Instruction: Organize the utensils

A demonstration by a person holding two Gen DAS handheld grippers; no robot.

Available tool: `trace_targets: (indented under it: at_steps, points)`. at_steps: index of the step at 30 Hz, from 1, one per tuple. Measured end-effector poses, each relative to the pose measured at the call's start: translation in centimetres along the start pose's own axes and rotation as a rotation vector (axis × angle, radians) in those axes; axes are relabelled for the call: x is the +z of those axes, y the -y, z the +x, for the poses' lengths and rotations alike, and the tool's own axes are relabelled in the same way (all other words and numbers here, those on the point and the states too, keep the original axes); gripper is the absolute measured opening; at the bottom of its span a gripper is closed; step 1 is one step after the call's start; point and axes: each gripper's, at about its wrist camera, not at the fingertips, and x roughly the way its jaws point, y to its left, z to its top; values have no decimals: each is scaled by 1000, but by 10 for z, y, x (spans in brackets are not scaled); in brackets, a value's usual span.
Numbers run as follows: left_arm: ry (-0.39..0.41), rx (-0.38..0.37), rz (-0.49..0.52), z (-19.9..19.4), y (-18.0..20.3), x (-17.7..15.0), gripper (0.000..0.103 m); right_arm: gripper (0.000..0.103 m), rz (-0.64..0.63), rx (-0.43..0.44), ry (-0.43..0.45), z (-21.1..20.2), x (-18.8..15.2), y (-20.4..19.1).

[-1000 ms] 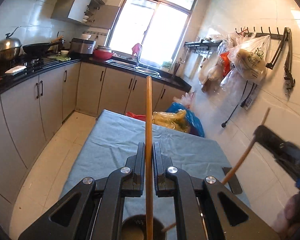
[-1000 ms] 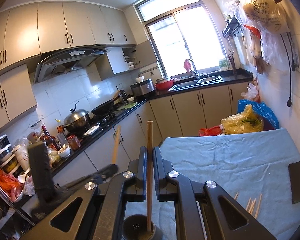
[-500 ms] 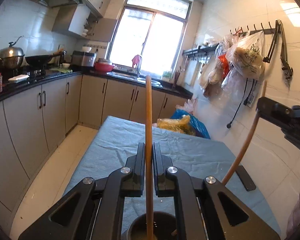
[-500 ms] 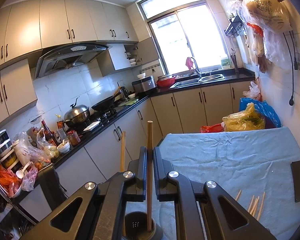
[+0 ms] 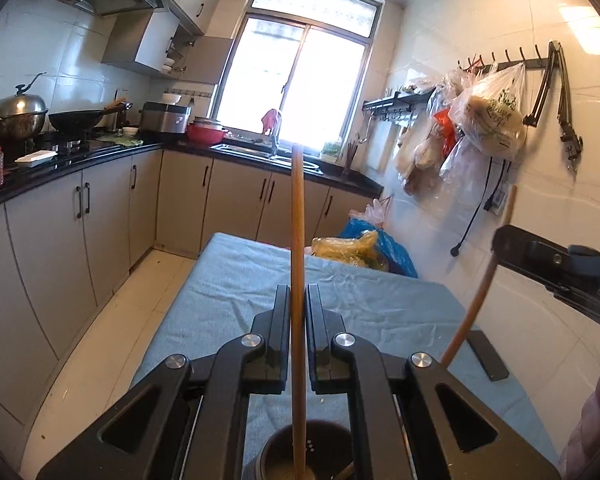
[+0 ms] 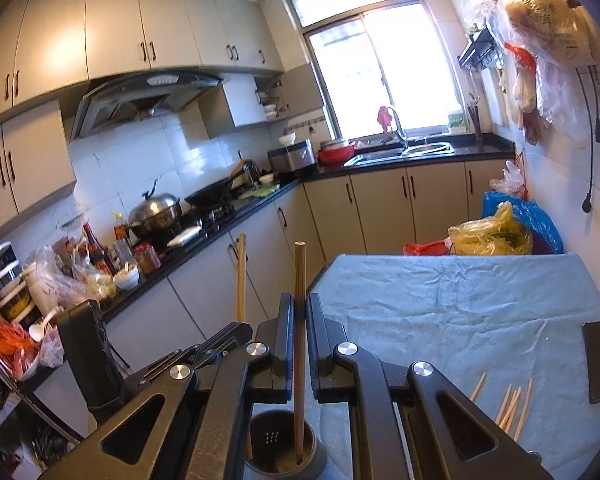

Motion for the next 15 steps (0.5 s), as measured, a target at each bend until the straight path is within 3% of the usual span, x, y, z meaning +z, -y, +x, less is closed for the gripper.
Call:
trace_targets:
  at_steps: [15]
  points:
    - [-85, 7, -14, 4, -8, -30, 7, 8, 50, 25, -183, 47, -33, 13]
